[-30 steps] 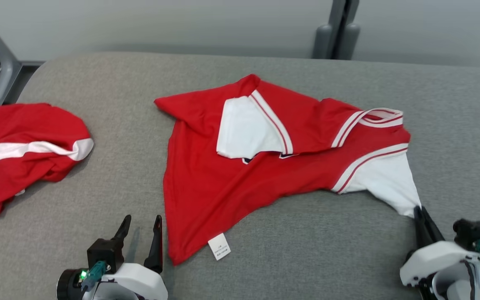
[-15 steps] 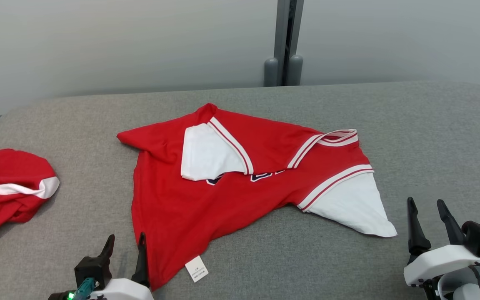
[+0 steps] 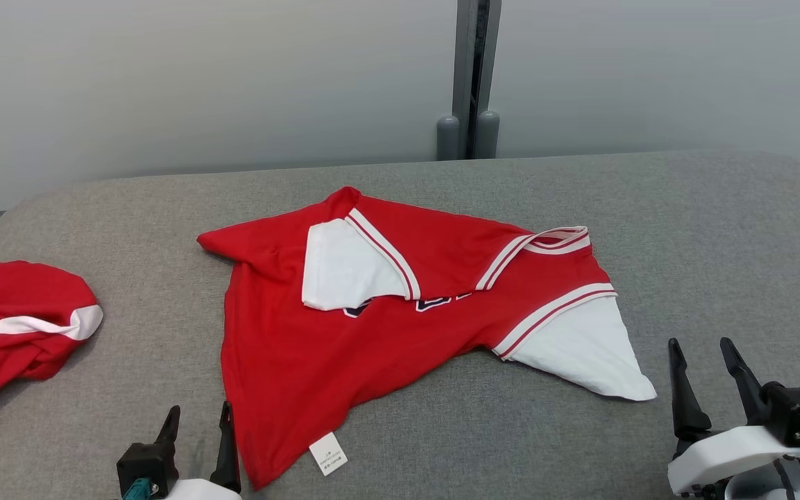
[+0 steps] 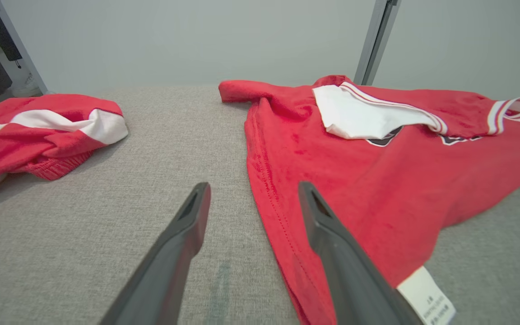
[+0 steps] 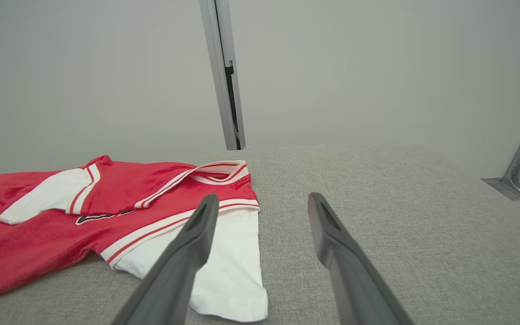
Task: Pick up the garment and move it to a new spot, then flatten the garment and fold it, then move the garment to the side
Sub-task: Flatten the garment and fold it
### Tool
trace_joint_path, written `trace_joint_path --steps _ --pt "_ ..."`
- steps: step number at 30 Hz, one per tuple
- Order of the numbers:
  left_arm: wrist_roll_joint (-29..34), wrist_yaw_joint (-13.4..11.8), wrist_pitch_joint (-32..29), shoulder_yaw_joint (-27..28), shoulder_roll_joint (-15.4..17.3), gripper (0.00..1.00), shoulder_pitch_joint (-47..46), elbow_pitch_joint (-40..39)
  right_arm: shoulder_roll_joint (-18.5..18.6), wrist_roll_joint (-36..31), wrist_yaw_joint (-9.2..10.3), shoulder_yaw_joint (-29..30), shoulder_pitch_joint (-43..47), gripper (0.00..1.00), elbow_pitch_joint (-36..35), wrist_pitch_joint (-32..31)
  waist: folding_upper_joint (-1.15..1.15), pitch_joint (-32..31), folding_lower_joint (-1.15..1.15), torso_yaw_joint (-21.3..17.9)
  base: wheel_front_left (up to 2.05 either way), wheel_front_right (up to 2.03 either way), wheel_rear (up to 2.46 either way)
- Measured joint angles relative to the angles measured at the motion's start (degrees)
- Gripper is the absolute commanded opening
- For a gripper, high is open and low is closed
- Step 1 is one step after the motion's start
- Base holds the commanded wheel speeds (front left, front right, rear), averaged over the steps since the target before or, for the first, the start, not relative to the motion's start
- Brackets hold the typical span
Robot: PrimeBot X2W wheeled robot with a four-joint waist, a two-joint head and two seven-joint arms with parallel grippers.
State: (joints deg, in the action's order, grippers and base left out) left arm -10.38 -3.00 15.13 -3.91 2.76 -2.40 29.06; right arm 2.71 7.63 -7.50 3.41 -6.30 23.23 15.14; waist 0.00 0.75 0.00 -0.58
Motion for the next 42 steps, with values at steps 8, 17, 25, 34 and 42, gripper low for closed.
trace_joint_path --steps 8,17,25,34,42 --pt "-2.6 1.1 0.0 -0.9 0.0 1.00 -0.1 1.3 0.0 0.5 0.01 0.1 -0.1 1.00 1.2 0.0 0.00 1.2 0.00 0.2 0.00 0.00 0.00" --pt "-9.0 2.8 0.0 -5.4 0.0 1.00 -0.3 4.2 0.0 1.5 0.00 0.7 -1.8 1.00 2.4 0.0 0.00 3.6 0.00 0.1 0.00 0.00 0.00" --pt "-11.0 2.4 0.0 -10.3 0.0 1.00 -0.3 5.7 0.0 1.4 0.00 1.0 -2.5 1.00 3.3 0.0 0.00 4.8 0.00 1.0 0.00 0.00 0.00" --pt "-13.8 3.5 0.1 -11.7 0.0 0.49 -0.9 6.5 0.0 1.4 0.01 1.0 -3.2 1.00 4.3 0.0 0.00 5.8 0.00 1.5 0.00 0.00 0.00" --pt "-13.3 4.0 0.0 -11.9 0.0 0.00 -1.1 5.8 0.0 1.5 0.00 1.5 -3.5 1.00 7.3 0.0 0.00 6.3 0.00 2.4 0.00 0.00 0.00"
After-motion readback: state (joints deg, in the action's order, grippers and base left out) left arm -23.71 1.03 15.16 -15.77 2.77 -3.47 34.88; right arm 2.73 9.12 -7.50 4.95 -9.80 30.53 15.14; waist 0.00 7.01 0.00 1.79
